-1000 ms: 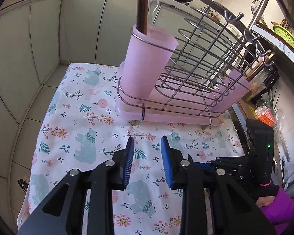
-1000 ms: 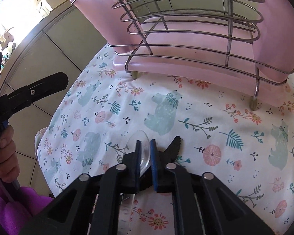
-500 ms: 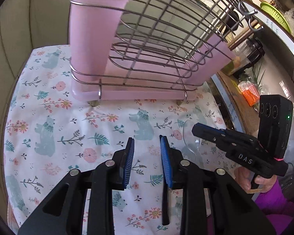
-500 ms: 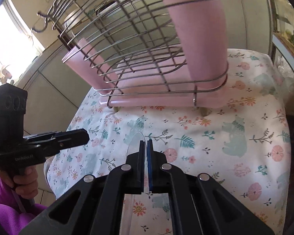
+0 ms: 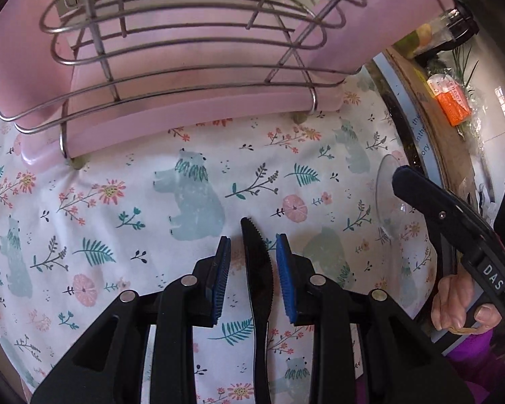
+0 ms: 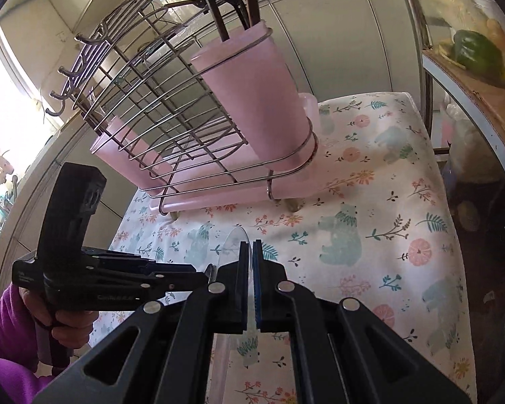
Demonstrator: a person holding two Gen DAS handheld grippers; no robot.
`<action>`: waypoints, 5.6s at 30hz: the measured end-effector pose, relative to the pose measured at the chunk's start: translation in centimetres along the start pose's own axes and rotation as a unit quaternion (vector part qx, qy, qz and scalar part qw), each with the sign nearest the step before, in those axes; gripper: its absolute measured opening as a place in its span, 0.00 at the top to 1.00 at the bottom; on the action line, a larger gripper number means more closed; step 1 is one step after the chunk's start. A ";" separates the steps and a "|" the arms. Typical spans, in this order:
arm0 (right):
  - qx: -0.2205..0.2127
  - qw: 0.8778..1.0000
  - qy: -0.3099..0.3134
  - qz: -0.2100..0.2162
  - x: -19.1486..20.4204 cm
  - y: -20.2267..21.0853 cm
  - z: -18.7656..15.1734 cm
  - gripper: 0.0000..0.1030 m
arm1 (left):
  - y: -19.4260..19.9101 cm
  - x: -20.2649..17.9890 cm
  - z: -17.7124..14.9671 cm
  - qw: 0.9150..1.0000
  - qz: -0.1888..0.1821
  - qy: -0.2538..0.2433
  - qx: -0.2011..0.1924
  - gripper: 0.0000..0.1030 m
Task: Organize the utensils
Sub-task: 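Grasp a black spatula with left tool while right tool grasps a clear spoon, then lift the black spatula and clear spoon up above the pink cups, then lower the spatula into the pink cup with left tool while right tool lowers the spoon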
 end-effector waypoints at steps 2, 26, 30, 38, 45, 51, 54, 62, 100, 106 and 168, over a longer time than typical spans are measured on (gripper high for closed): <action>0.005 1.000 -0.006 0.005 -0.1 -0.3 -0.2 0.98 | -0.7 -0.2 0.4 1.000 0.009 0.003 0.006 0.73; -0.030 1.000 0.002 0.007 0.7 1.0 0.9 0.98 | 5.6 -1.2 1.8 0.993 -0.016 -0.008 -0.115 0.87; -0.049 0.999 0.013 0.002 1.4 1.9 1.5 0.98 | 8.7 -1.1 1.8 0.986 -0.021 -0.011 -0.165 0.87; -0.073 0.997 0.020 -0.006 1.9 3.0 2.3 0.98 | 13.6 -1.4 1.4 0.969 -0.007 -0.035 -0.244 0.87; -0.101 0.994 0.030 -0.013 2.4 4.2 3.1 0.98 | 17.6 -1.1 1.0 0.955 0.002 -0.039 -0.292 0.87; -0.134 0.989 0.049 -0.028 2.8 5.8 4.7 0.98 | 20.4 -1.0 1.2 0.943 0.012 -0.037 -0.330 0.87; -0.156 0.986 0.056 -0.034 3.0 7.0 6.0 0.98 | 22.1 -0.7 1.5 0.936 0.018 -0.035 -0.350 0.87; -0.218 0.973 0.065 -0.048 3.3 10.2 9.7 0.98 | 26.8 0.0 2.5 0.911 0.047 -0.032 -0.408 0.87; -0.472 0.870 0.080 -0.117 5.8 15.0 21.3 0.98 | 35.1 -0.6 8.1 0.811 0.067 -0.041 -0.580 0.87; -0.481 0.862 0.089 -0.134 5.3 13.2 21.1 0.98 | 34.5 0.2 8.4 0.812 0.059 -0.035 -0.579 0.87; -0.306 0.947 0.022 -0.096 2.4 8.0 12.5 0.96 | 24.6 4.1 6.0 0.860 0.082 -0.019 -0.503 0.87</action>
Point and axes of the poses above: each gripper's, at about its wrist camera, not at the fingertips, and y roughly against the way its jaws point, x to its left, z to its top, the point moved 9 cm from there along -y, roughly the way its jaws point, and after that the axes turned 12 degrees about -z, right-handed, at the moved point
